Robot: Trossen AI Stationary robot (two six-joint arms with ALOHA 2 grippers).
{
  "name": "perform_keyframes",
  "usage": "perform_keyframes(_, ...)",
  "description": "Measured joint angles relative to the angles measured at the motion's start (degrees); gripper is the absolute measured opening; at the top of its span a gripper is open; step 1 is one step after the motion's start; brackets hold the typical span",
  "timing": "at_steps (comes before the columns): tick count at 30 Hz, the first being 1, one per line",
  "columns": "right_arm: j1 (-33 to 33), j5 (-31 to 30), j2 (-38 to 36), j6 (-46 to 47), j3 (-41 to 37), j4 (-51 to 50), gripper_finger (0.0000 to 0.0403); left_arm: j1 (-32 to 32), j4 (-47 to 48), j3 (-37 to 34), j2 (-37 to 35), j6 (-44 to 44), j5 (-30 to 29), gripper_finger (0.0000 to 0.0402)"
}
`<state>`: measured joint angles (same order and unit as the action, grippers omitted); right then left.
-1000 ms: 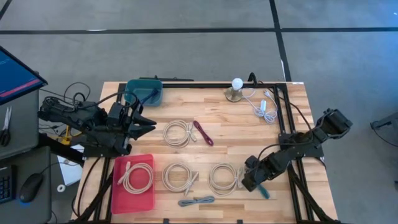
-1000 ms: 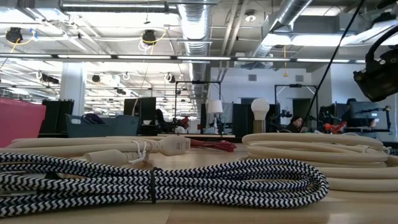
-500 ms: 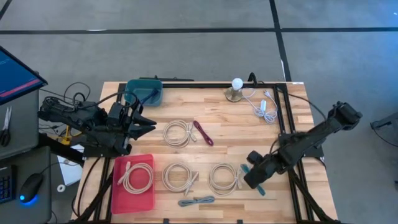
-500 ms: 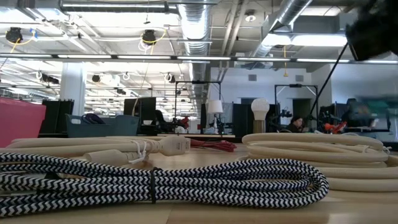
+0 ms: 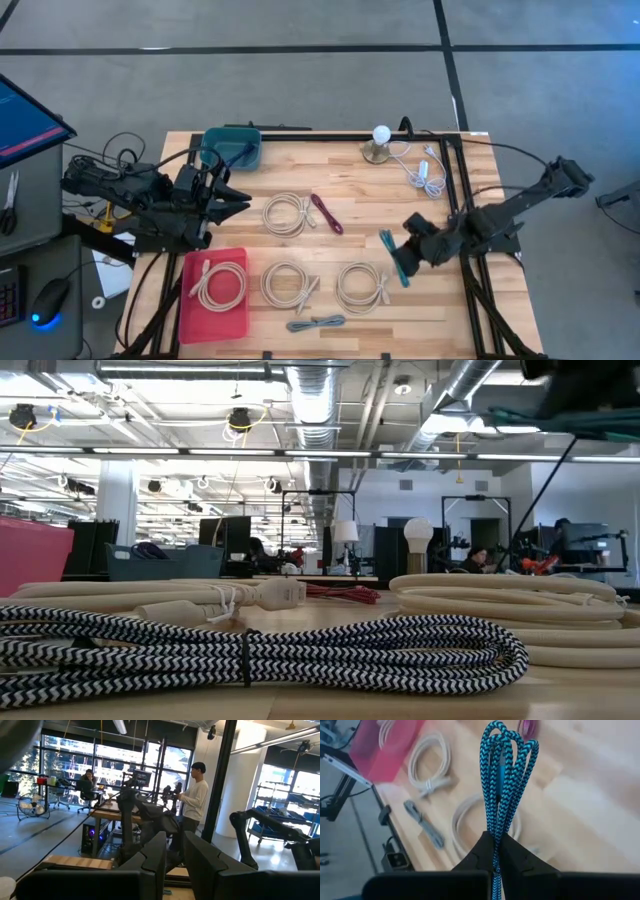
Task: Pick & Place USB Port
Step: Put the blue USB cable into the blue bin
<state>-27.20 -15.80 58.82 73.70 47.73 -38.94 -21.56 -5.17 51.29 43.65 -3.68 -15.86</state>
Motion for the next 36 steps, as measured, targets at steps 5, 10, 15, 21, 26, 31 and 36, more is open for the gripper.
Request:
perform_keyframes(5,5.58,-0.14,0.89,-9.87,7.54,-6.63,0.0,0.0,0.0,0.0,0.0,0.0,0.0,0.0067)
perform_keyframes(10,11.82,-1.04,1.42,-20.47,13.42,-7.65,0.0,0.0,-0.02,0.0,-0.01,-0.02,0.0,0.0067)
perform_keyframes(15,17.85,-0.94,1.54,-28.14,16.89,-7.42,0.0,0.0,0.02,0.02,-0.01,-0.02,-0.02,0.0067)
perform_keyframes(21,22.34,-0.92,2.53,-34.65,18.87,-5.02,0.0,0.01,0.0,0.02,-0.01,-0.02,-2.6,0.0067)
perform_keyframes(26,24.53,0.54,4.08,-38.99,19.17,0.84,0.0,0.0,0.07,0.02,0.01,-0.02,-6.16,0.0067)
perform_keyframes(31,26.11,2.85,6.63,-42.42,19.18,7.04,0.0,0.02,0.35,0.02,0.01,-0.05,-7.75,0.0067)
perform_keyframes(36,27.36,5.23,9.64,-44.58,19.14,12.26,0.0,1.52,4.4,0.02,-0.01,-3.18,-9.41,0.0067)
